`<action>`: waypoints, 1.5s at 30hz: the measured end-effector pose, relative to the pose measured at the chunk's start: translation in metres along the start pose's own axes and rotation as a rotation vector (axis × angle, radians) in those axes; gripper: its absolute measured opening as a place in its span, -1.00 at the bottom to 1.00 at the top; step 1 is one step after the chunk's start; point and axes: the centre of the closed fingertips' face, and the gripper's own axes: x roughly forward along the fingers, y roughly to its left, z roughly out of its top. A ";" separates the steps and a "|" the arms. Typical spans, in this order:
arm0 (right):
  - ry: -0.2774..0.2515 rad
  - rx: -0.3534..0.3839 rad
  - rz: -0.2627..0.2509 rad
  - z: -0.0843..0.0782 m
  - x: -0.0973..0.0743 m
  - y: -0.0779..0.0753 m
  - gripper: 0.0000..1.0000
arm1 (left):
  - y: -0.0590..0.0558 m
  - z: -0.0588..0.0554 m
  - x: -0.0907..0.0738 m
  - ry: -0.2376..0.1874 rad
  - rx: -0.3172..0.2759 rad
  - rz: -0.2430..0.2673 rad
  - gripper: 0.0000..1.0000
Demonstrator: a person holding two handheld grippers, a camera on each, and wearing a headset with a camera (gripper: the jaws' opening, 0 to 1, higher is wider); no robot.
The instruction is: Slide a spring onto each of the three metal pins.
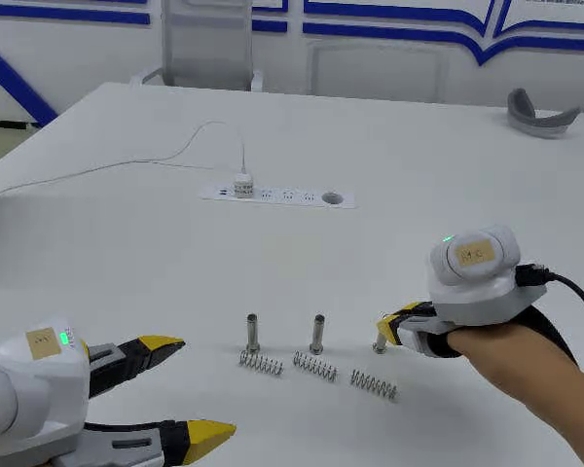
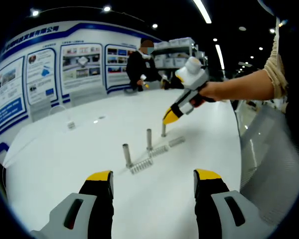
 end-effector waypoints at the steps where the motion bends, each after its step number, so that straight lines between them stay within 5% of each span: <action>1: -0.003 -0.001 0.000 0.000 0.000 0.000 -0.77 | 0.000 0.000 0.000 -0.001 0.000 0.001 0.33; 16: -0.032 -0.033 0.026 -0.010 -0.018 0.001 -0.68 | -0.001 0.003 0.003 -0.005 0.004 -0.003 0.32; 27: -0.028 -0.102 0.125 -0.026 -0.021 0.020 -0.65 | -0.003 0.002 0.003 0.001 0.006 -0.007 0.32; 45: 0.065 -0.227 0.247 -0.060 -0.012 0.043 -0.66 | -0.009 0.004 0.004 0.007 0.007 -0.017 0.30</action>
